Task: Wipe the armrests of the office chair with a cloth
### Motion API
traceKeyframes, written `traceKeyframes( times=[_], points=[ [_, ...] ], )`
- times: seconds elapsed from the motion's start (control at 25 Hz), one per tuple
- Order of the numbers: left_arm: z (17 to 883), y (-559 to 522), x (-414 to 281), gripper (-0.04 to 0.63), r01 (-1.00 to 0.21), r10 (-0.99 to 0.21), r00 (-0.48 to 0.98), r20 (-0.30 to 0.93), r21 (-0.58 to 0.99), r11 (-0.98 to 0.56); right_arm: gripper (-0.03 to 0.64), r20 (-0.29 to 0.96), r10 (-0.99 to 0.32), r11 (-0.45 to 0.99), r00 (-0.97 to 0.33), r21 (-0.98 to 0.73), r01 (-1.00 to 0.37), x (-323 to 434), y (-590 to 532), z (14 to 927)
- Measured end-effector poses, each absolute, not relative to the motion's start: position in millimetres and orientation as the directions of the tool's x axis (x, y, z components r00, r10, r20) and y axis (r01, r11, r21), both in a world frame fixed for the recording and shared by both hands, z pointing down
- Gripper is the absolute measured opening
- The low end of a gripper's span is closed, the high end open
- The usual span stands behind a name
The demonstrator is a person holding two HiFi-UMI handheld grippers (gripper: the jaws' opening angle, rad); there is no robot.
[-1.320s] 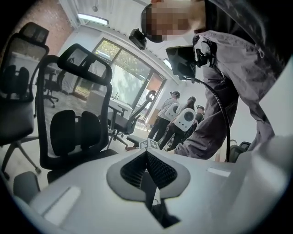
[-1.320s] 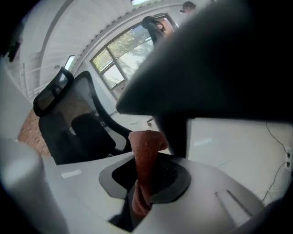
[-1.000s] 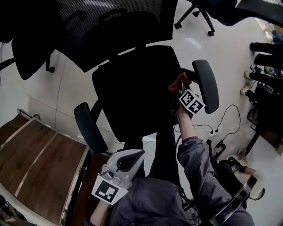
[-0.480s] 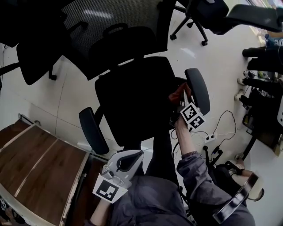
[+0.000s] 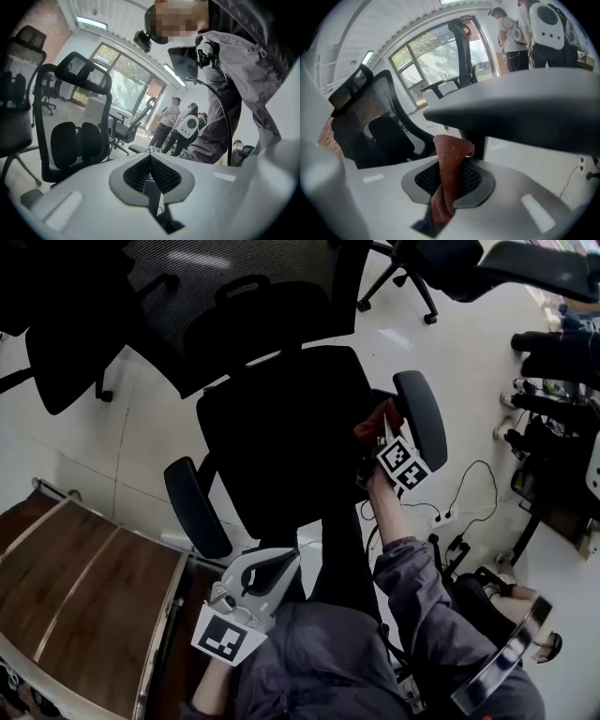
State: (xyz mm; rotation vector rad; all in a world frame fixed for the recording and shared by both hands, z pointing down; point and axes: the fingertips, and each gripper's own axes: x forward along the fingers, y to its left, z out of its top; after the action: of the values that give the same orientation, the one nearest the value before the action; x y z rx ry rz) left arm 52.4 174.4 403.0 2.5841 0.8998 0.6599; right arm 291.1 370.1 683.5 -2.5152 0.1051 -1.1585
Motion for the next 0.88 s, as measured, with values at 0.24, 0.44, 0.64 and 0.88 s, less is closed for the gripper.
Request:
traceKeyframes(
  times=[0.24, 0.44, 0.64, 0.88],
  points=[
    [427.9, 162.8, 41.9, 0.017, 0.461, 0.655, 0.660, 0.367, 0.490, -0.740, 0.061, 0.760, -0.142, -0.962, 0.634, -0.257, 0.093, 305.6, 373.3, 728.7],
    [436.8, 160.2, 46.5, 0.017, 0.443, 0.640, 0.678, 0.362, 0.493, -0.749, 0.061, 0.787, -0.144, -0.971, 0.600, -0.230, 0.069, 302.9, 369.9, 756.1],
    [441.5, 150.8, 52.7, 0.017, 0.426, 0.627, 0.690, 0.361, 0.497, -0.755, 0.061, 0.796, -0.139, -0.981, 0.590, -0.194, 0.030, 308.1, 357.6, 764.7],
    [426.4, 146.3, 57.6, 0.017, 0.435, 0.628, 0.698, 0.342, 0.494, -0.753, 0.060, 0.775, -0.115, -0.981, 0.621, -0.189, 0.054, 303.6, 350.2, 722.4]
  ],
)
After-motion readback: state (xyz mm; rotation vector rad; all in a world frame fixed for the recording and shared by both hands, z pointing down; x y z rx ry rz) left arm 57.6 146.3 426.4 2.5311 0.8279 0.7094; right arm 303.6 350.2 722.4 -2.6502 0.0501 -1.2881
